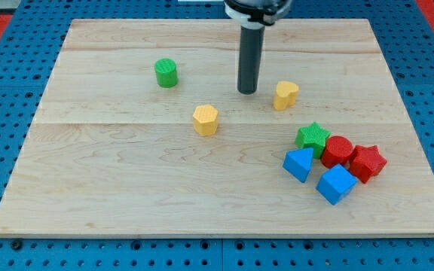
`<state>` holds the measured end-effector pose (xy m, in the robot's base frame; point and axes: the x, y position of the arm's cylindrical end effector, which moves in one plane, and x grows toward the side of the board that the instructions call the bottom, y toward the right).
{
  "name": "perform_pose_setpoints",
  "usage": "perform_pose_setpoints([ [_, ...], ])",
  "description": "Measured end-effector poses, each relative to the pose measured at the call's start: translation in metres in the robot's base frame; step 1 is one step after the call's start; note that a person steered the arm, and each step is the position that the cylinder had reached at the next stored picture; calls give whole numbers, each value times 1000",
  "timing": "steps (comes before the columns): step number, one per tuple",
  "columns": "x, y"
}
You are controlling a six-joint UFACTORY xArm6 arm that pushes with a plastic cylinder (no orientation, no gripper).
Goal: Push the yellow heart into red star
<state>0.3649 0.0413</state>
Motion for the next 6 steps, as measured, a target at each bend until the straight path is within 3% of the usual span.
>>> perform_pose_setpoints([
  [1, -1, 56],
  [2, 87, 111],
  [3, 87, 114],
  [5, -24, 62],
  [6, -70, 7],
])
